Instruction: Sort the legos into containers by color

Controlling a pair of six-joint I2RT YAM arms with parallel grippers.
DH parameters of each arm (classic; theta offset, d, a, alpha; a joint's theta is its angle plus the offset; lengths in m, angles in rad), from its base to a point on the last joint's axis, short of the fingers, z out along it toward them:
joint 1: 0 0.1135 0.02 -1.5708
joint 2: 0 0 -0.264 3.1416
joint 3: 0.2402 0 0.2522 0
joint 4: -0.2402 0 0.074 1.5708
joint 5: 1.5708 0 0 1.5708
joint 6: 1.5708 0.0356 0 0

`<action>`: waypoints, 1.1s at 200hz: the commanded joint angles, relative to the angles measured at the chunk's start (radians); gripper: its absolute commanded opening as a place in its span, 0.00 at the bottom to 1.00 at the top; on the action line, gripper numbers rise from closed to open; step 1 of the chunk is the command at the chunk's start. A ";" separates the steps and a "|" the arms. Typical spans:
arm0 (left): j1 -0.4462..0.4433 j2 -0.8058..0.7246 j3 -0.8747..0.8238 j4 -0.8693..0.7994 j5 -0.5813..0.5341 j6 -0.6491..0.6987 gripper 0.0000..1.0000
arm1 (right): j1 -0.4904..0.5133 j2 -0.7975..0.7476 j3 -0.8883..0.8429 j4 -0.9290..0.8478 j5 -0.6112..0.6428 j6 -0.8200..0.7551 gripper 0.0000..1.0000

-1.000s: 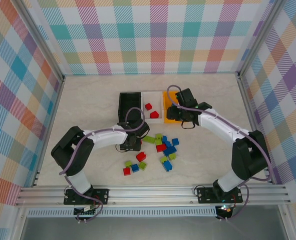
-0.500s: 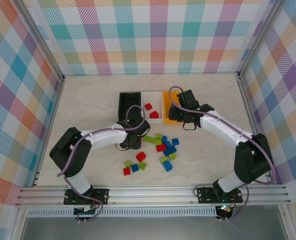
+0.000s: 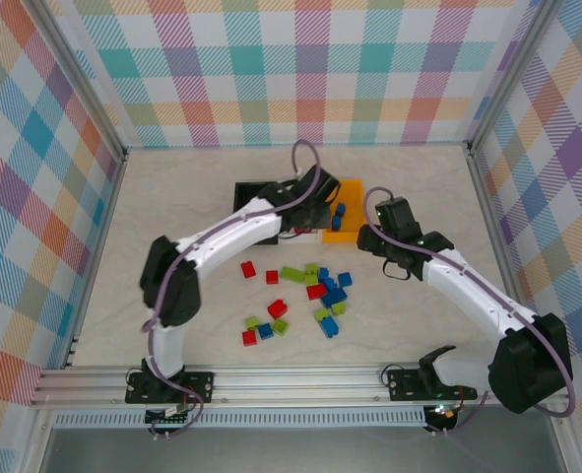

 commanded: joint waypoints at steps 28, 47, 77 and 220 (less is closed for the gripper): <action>-0.002 0.308 0.453 -0.117 0.001 0.061 0.33 | 0.000 -0.031 -0.024 -0.031 0.000 0.014 0.55; 0.011 0.414 0.594 -0.166 0.010 0.055 0.33 | 0.000 -0.039 -0.035 -0.028 -0.009 0.019 0.55; 0.025 0.497 0.675 -0.168 0.039 0.030 0.38 | 0.000 -0.049 -0.049 -0.019 -0.012 0.018 0.55; 0.002 -0.403 -0.420 0.220 -0.053 -0.100 1.00 | 0.131 -0.006 -0.059 0.043 -0.299 -0.078 0.60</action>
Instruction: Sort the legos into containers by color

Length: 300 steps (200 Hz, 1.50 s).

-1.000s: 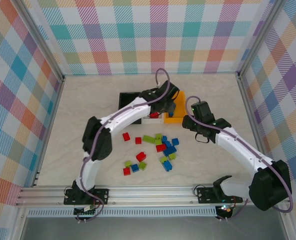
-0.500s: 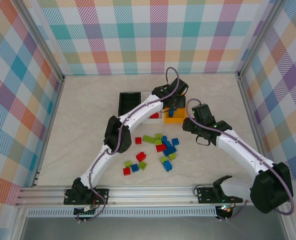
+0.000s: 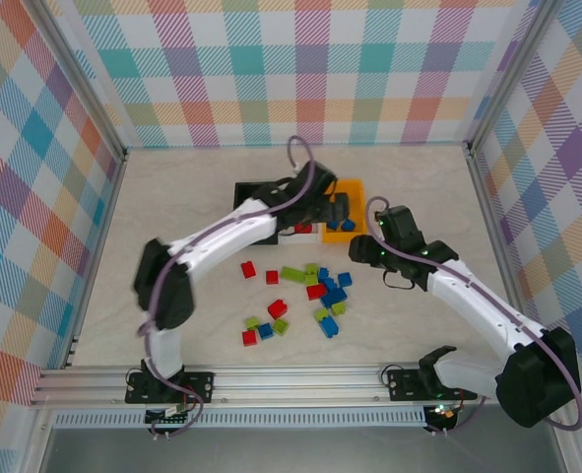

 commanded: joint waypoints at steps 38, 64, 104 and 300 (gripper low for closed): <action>0.032 -0.569 -0.588 -0.037 -0.252 -0.141 1.00 | 0.313 0.266 0.120 0.093 -0.139 -0.087 0.63; 0.105 -0.801 -0.763 -0.140 -0.292 -0.210 1.00 | 0.418 0.460 0.267 0.116 -0.110 -0.098 0.64; 0.275 -0.960 -0.896 -0.241 -0.200 -0.255 1.00 | 0.466 0.719 0.501 0.055 -0.015 -0.055 0.61; 0.357 -1.008 -0.919 -0.215 -0.114 -0.175 1.00 | 0.480 0.883 0.565 -0.033 0.021 -0.147 0.58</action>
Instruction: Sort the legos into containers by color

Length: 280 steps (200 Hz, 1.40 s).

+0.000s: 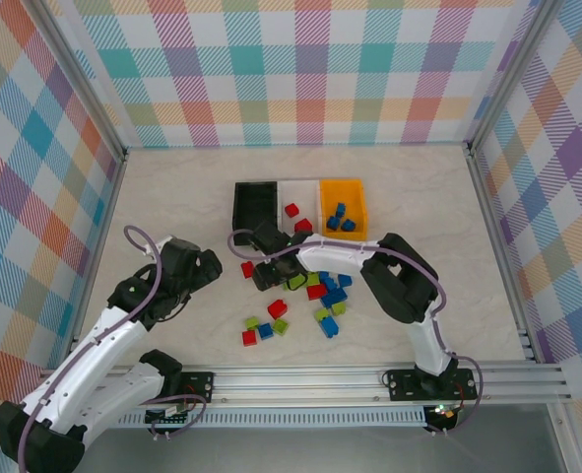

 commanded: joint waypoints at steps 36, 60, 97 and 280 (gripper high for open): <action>0.021 0.016 -0.007 -0.002 0.025 0.016 1.00 | 0.024 0.010 0.006 -0.057 0.051 0.009 0.58; 0.023 0.021 -0.009 0.000 0.033 0.015 1.00 | 0.036 0.028 0.034 -0.067 0.070 -0.006 0.57; 0.026 0.029 -0.013 0.006 0.042 0.013 1.00 | 0.039 0.025 0.027 -0.056 0.082 -0.006 0.46; 0.028 0.115 0.001 0.060 0.113 0.046 1.00 | -0.287 -0.017 0.294 -0.119 0.106 0.001 0.37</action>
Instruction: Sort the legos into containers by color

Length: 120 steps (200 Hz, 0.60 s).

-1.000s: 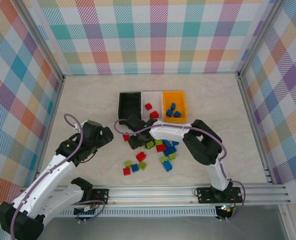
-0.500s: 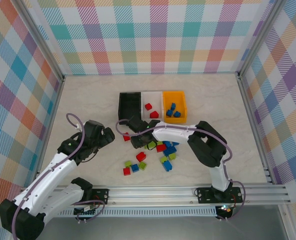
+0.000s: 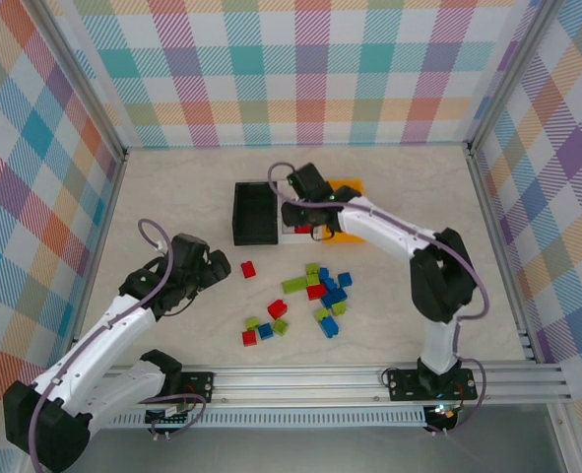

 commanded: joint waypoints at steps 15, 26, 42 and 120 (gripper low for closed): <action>0.013 0.019 0.004 0.006 0.023 0.016 1.00 | -0.037 0.177 0.209 -0.124 0.013 0.008 0.38; 0.013 0.026 0.004 0.011 0.034 0.014 1.00 | -0.042 0.210 0.251 -0.143 0.016 0.014 0.41; 0.012 0.039 0.005 0.017 0.047 0.012 1.00 | -0.042 0.233 0.302 -0.160 0.012 0.021 0.51; 0.002 0.113 0.026 0.061 0.111 0.043 1.00 | -0.026 -0.094 0.033 -0.012 -0.046 0.024 0.64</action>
